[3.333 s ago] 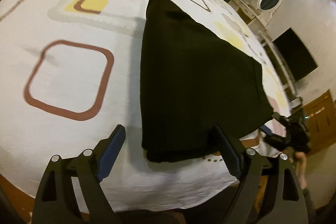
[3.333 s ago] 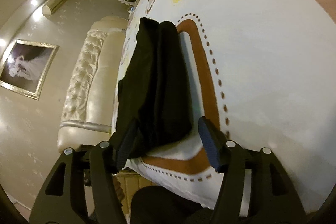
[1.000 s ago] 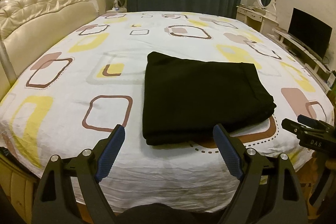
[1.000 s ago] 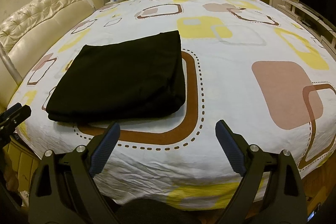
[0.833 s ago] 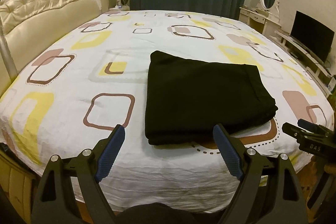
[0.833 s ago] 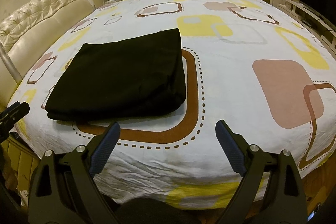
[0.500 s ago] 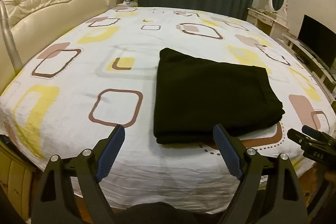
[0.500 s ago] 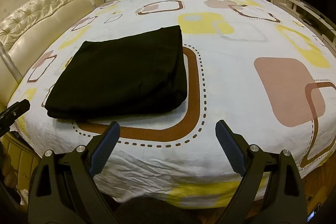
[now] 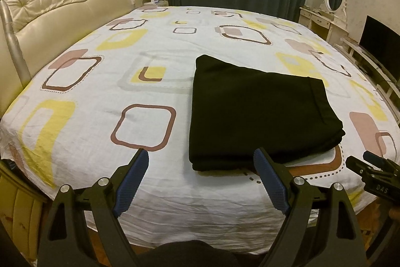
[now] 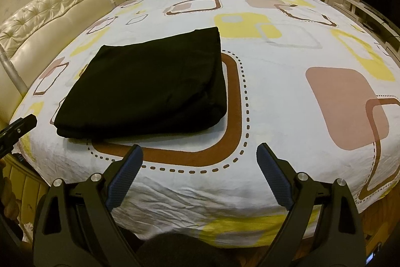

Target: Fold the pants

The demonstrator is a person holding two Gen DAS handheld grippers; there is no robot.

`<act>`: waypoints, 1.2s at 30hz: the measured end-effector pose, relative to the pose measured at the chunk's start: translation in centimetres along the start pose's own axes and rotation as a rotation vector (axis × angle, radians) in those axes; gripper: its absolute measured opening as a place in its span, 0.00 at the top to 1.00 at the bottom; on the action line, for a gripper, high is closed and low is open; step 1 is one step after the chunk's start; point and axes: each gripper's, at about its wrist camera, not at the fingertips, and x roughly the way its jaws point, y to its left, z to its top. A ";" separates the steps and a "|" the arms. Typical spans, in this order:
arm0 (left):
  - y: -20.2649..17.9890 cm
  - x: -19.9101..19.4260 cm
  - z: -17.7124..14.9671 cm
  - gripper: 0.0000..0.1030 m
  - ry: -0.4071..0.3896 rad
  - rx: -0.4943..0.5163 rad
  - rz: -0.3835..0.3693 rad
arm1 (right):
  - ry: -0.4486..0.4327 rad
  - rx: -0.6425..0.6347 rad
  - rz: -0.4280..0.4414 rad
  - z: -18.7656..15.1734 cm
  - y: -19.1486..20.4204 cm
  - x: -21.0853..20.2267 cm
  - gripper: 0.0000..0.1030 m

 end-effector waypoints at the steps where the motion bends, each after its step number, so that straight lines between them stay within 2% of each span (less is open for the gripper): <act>1: 0.0 0.0 0.0 0.18 0.000 -0.002 0.000 | 0.001 0.001 0.001 0.0 0.0 0.0 0.11; 21: -0.2 0.0 0.2 0.17 -0.002 0.009 0.015 | 0.021 -0.011 0.014 -0.4 0.6 0.3 0.11; 24: 0.0 0.1 0.3 0.14 0.009 -0.026 -0.011 | 0.022 -0.013 0.016 -0.5 0.6 0.3 0.11; 26: 0.1 0.1 0.2 0.12 0.018 -0.032 0.001 | 0.022 -0.016 0.018 -0.5 0.6 0.3 0.11; 28: -0.2 -0.3 -0.2 0.12 -0.016 0.005 0.053 | 0.022 -0.017 0.020 -0.5 0.7 0.3 0.11; 32: -1.1 -1.5 -0.1 0.12 -0.078 0.080 0.046 | 0.022 -0.022 0.023 -0.5 0.8 0.4 0.11; 36: -1.5 -1.2 -0.2 0.12 -0.062 0.093 0.047 | 0.014 -0.016 0.023 -0.4 0.8 0.3 0.11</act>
